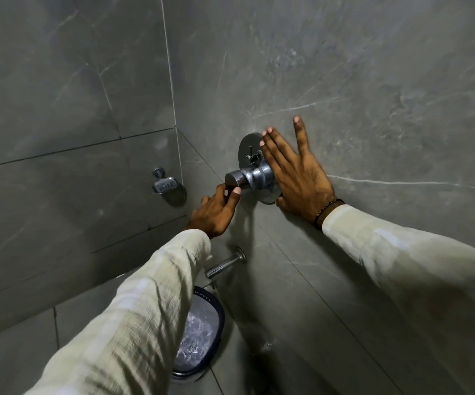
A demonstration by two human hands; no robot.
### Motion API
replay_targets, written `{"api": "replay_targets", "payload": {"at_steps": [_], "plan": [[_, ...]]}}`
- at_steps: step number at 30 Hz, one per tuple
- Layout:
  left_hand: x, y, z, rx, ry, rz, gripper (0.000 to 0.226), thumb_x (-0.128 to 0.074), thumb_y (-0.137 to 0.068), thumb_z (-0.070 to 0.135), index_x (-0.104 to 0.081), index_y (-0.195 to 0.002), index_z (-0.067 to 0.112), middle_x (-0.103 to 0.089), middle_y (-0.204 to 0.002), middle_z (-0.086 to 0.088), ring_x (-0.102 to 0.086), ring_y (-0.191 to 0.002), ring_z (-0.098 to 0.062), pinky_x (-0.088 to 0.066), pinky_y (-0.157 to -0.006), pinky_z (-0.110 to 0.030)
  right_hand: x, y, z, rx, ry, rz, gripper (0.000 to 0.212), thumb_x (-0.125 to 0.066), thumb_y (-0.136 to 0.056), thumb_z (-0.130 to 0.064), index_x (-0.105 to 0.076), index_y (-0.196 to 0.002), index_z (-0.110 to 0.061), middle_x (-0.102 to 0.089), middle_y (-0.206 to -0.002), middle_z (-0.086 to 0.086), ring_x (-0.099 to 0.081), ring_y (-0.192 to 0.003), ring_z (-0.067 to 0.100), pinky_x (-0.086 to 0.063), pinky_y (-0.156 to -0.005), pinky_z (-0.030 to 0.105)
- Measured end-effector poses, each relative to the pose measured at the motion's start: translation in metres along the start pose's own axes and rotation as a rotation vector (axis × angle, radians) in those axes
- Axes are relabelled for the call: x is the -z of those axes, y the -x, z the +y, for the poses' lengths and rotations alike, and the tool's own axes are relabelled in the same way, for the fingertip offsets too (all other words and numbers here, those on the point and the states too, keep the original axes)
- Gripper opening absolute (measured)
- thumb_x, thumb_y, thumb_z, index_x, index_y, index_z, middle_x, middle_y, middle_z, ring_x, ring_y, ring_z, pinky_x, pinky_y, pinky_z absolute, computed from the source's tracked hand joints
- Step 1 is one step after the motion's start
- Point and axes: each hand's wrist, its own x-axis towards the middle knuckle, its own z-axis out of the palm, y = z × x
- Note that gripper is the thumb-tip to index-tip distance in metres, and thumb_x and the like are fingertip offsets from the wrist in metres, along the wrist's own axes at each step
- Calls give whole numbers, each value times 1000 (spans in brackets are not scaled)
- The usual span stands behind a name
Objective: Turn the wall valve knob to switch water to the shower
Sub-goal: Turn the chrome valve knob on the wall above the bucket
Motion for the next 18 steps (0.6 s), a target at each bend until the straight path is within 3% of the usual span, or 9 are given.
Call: {"api": "replay_targets", "payload": {"at_steps": [8, 18], "plan": [[7, 2, 2, -6, -111, 7, 67, -9, -95, 73, -28, -148, 37, -64, -138, -7, -47, -135, -34, -25, -114, -66, 1, 0, 0, 3, 4, 10, 108, -25, -100, -78, 5, -172, -4, 12, -179, 26, 13, -167, 42, 14, -118, 80], [9, 1, 5, 1, -167, -8, 65, -10, -97, 71, -27, -150, 35, -61, -142, -9, -46, -135, -34, -23, -115, -66, -3, -1, -1, -6, -10, 21, 111, -27, -98, -79, 4, -172, -3, 12, -179, 27, 12, -168, 43, 8, -124, 79]]}}
